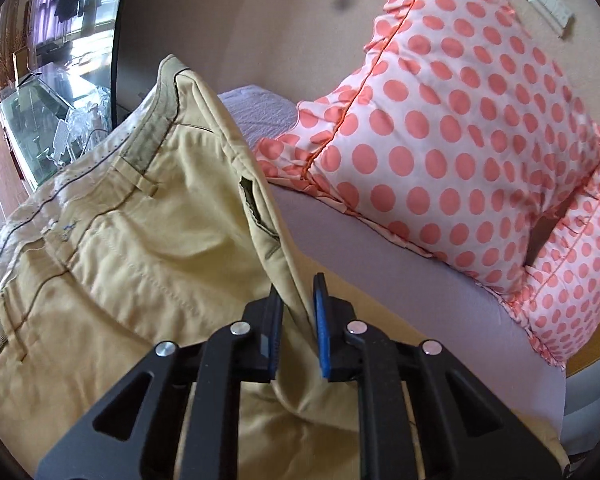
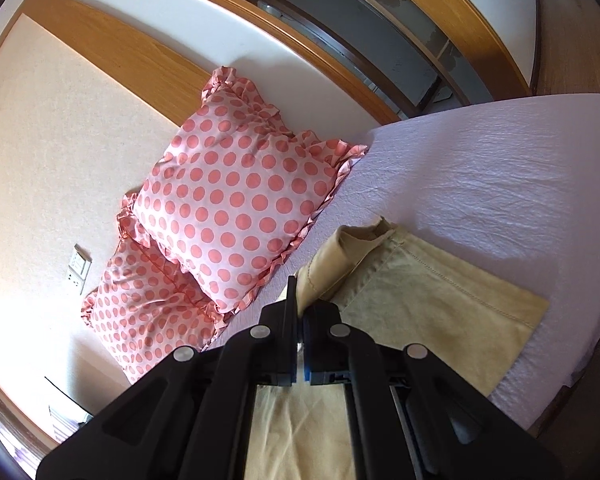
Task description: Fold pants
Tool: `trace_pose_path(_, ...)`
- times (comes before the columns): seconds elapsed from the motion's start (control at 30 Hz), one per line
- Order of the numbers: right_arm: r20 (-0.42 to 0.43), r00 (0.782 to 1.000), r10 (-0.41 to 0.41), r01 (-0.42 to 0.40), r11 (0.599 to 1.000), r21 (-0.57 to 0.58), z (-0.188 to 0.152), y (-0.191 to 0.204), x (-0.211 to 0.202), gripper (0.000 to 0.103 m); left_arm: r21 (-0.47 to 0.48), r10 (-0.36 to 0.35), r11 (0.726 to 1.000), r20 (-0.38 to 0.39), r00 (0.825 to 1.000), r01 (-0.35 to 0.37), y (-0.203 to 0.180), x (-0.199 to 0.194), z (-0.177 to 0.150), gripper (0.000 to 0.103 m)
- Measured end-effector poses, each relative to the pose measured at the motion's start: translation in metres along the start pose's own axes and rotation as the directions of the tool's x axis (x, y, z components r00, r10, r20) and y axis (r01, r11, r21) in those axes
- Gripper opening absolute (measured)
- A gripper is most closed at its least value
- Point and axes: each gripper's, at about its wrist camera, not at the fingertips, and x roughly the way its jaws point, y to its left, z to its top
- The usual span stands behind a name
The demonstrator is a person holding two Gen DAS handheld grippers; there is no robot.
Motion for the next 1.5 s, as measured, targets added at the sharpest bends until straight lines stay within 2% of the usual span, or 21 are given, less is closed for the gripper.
trace_pose_path(0.1,0.012,0.999,-0.044,0.044,0.999,0.023,-0.002,-0.018,-0.008,0.002,0.014,-0.066,0.998,0.054,0.996,0.066,0.026,-0.072,-0.038,0.015)
trace_pose_path(0.2,0.001,0.996,-0.093,0.092,0.994,0.058,-0.006,-0.039,-0.013,0.002,0.001,-0.084,0.996,0.086,0.993,0.084,0.064,-0.117,-0.094,0.018)
trace_pose_path(0.33,-0.005,0.992,-0.126,0.126,0.990,0.070,-0.012,-0.051,-0.018,0.002,-0.031,-0.046,0.998,0.050,0.998,0.047,0.094,-0.132,-0.152,0.018)
trace_pose_path(0.43,0.001,0.991,-0.134,0.134,0.989,0.067,-0.012,-0.052,-0.022,0.002,-0.046,-0.026,0.999,0.048,0.998,0.028,0.102,-0.132,-0.175,0.017)
trace_pose_path(0.6,0.008,0.989,-0.148,0.147,0.987,0.066,-0.012,-0.054,-0.031,0.002,-0.037,-0.026,0.999,0.106,0.994,0.030,0.102,-0.144,-0.186,0.017)
trace_pose_path(0.83,-0.004,0.985,-0.172,0.172,0.983,0.068,-0.015,-0.060,-0.034,0.002,-0.057,-0.037,0.997,0.099,0.994,0.043,0.108,-0.143,-0.191,0.017)
trace_pose_path(0.93,-0.010,0.976,-0.218,0.218,0.976,0.026,-0.017,-0.057,-0.032,0.002,-0.041,-0.036,0.998,0.111,0.993,0.041,0.109,-0.143,-0.195,0.017)
trace_pose_path(1.0,-0.019,0.966,-0.256,0.256,0.966,0.017,-0.018,-0.055,-0.033,0.004,-0.033,-0.038,0.999,0.123,0.992,0.043,0.111,-0.145,-0.199,0.022)
trace_pose_path(1.03,-0.017,0.960,-0.280,0.280,0.960,0.020,-0.018,-0.054,-0.036,0.014,-0.030,-0.037,0.999,0.132,0.991,0.042,0.111,-0.147,-0.201,0.026)
trace_pose_path(1.07,-0.010,0.951,-0.308,0.309,0.951,0.023,-0.017,-0.054,-0.040,0.034,-0.028,-0.023,0.999,0.144,0.989,0.027,0.111,-0.150,-0.202,0.040)
trace_pose_path(1.1,0.011,0.952,-0.305,0.305,0.952,0.028,-0.017,-0.055,-0.045,0.040,-0.028,0.006,1.000,0.165,0.986,-0.002,0.112,-0.154,-0.204,0.060)
trace_pose_path(1.13,0.036,0.945,-0.325,0.324,0.945,0.032,-0.016,-0.054,-0.051,0.052,-0.032,0.032,0.999,0.190,0.981,-0.027,0.114,-0.158,-0.206,0.065)
trace_pose_path(1.17,0.061,0.935,-0.349,0.347,0.937,0.032,-0.016,-0.054,-0.056,0.054,-0.042,0.044,0.999,0.213,0.976,-0.035,0.118,-0.161,-0.207,0.066)
trace_pose_path(1.23,0.073,0.930,-0.361,0.359,0.932,0.038,-0.015,-0.057,-0.060,0.054,-0.076,0.046,0.997,0.233,0.971,-0.029,0.126,-0.165,-0.209,0.067)
trace_pose_path(1.33,0.060,0.941,-0.333,0.332,0.943,0.030,-0.021,-0.057,-0.057,0.053,-0.136,0.047,0.991,0.216,0.975,-0.017,0.138,-0.162,-0.208,0.068)
trace_pose_path(1.43,0.004,0.962,-0.274,0.274,0.962,0.010,-0.032,-0.050,-0.044,0.039,-0.161,0.031,0.987,0.190,0.981,0.000,0.141,-0.155,-0.211,0.068)
trace_pose_path(1.5,0.008,0.962,-0.272,0.273,0.962,-0.026,-0.039,-0.043,-0.037,0.038,-0.156,0.021,0.988,0.185,0.982,0.009,0.138,-0.153,-0.214,0.068)
